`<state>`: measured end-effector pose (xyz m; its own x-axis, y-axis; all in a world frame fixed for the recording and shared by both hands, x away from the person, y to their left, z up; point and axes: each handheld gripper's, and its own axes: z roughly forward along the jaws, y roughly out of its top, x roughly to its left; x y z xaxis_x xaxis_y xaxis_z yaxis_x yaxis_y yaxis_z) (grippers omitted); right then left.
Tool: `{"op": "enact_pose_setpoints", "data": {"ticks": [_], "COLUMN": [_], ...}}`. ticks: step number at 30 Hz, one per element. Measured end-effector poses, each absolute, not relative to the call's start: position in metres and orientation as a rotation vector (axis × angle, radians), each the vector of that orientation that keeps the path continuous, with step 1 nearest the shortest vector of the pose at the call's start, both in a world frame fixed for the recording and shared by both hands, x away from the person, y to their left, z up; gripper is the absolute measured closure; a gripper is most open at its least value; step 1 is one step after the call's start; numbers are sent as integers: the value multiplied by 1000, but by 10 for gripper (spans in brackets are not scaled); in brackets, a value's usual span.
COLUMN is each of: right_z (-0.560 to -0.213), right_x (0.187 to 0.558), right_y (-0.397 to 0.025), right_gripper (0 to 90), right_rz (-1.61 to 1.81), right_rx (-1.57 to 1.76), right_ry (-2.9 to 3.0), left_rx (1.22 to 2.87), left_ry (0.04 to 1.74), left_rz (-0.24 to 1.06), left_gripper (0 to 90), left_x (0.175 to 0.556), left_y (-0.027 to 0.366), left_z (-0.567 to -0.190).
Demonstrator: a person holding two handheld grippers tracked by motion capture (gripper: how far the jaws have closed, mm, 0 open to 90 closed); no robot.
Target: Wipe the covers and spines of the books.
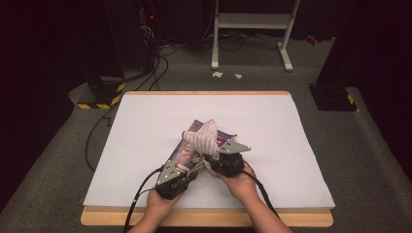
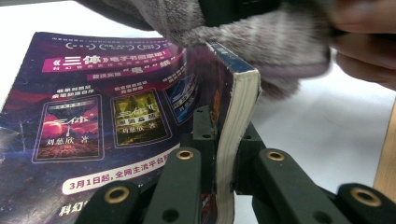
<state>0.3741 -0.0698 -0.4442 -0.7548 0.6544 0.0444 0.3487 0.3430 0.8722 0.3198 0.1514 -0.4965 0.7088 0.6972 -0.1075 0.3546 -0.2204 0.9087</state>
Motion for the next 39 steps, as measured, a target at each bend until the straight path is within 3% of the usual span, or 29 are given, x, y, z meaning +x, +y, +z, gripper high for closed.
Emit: {"op": "enact_pose_setpoints", "data": {"ticks": [16, 39], "right_z": [-434, -457], "right_x": [342, 405], "right_y": [-47, -92], "right_gripper": [703, 702], "right_rz": [1450, 1236], "right_rx": [758, 1028], "right_ry": [2348, 2214], "left_rx": [1830, 1827], "left_ry": [830, 839], "left_rz": [395, 381], "left_gripper": [832, 832], "left_x": [320, 320], "left_y": [151, 151], "left_z": [-496, -496]}}
